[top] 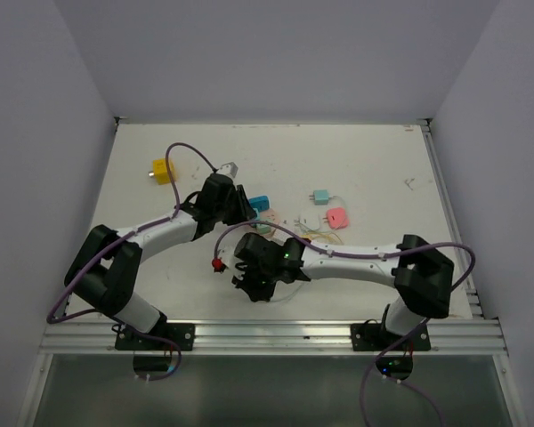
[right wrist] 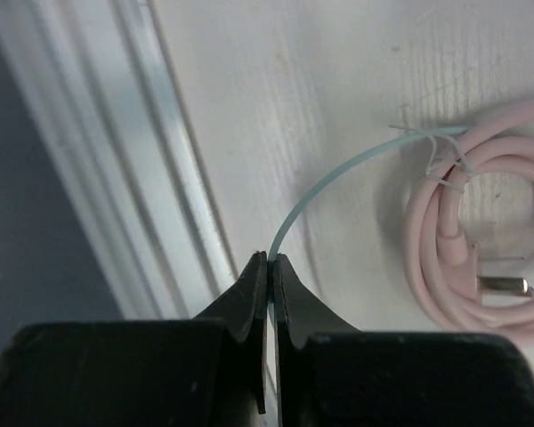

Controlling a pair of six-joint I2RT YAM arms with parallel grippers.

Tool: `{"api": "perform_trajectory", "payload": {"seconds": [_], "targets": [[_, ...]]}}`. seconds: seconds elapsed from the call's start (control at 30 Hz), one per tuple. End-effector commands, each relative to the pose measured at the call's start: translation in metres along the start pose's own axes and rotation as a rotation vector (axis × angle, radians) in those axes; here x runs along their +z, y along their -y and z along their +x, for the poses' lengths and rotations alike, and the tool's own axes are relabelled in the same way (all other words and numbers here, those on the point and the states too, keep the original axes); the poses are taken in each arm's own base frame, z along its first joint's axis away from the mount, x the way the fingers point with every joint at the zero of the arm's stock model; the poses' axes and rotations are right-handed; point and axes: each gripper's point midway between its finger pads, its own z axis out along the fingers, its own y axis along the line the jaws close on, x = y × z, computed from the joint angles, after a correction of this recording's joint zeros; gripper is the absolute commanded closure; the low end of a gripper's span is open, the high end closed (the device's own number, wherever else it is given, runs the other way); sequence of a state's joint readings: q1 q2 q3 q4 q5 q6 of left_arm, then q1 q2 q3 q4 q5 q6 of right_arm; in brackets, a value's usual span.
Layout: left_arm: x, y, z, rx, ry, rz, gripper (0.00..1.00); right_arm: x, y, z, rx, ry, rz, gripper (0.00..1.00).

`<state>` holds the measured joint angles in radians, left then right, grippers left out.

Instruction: Pull the plug off the socket

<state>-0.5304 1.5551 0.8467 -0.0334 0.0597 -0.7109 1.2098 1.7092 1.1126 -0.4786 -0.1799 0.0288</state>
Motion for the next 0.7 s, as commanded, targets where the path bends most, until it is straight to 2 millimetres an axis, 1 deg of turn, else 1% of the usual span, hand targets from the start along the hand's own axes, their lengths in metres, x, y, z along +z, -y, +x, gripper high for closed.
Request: {"api": "perform_trajectory", "payload": {"seconds": [0.0,0.07,0.1,0.2,0.27,0.3,0.4,0.43,0.5,0.53,0.57,0.63,0.67], "targets": [[-0.014,-0.104,0.093,0.077,-0.317,-0.356,0.66,-0.056,-0.039,-0.029,-0.15,0.144,-0.18,1.0],[-0.013,-0.104,0.093,0.077,-0.317,-0.356,0.66,-0.072,-0.057,-0.029,-0.185,0.159,-0.274,1.0],[-0.013,-0.105,0.094,0.077,-0.318,-0.359,0.66,-0.082,-0.061,-0.031,-0.214,0.179,-0.295,1.0],[-0.012,-0.105,0.093,0.076,-0.317,-0.36,0.66,-0.099,-0.065,-0.032,-0.259,0.197,-0.307,1.0],[-0.012,-0.106,0.093,0.077,-0.316,-0.365,0.66,-0.108,-0.06,-0.034,-0.26,0.206,-0.293,1.0],[-0.013,-0.108,0.095,0.077,-0.319,-0.368,0.66,-0.115,-0.055,-0.037,-0.255,0.228,-0.265,1.0],[-0.016,-0.11,0.094,0.081,-0.313,-0.375,0.66,-0.133,-0.03,-0.045,-0.202,0.278,-0.188,1.0],[-0.016,-0.111,0.095,0.082,-0.313,-0.379,0.66,-0.151,-0.017,-0.052,-0.174,0.33,-0.148,1.0],[-0.017,-0.113,0.096,0.081,-0.313,-0.385,0.66,-0.173,-0.003,-0.056,-0.141,0.382,-0.121,1.0],[-0.017,-0.113,0.096,0.08,-0.314,-0.384,0.66,-0.188,0.005,-0.06,-0.123,0.428,-0.114,1.0],[-0.017,-0.114,0.096,0.08,-0.314,-0.386,0.66,-0.21,0.002,-0.065,-0.142,0.486,-0.106,1.0],[-0.016,-0.114,0.097,0.078,-0.317,-0.386,0.66,-0.232,0.001,-0.069,-0.175,0.541,-0.095,1.0],[-0.016,-0.115,0.097,0.078,-0.318,-0.386,0.66,-0.25,-0.005,-0.071,-0.198,0.581,-0.099,1.0]]}}
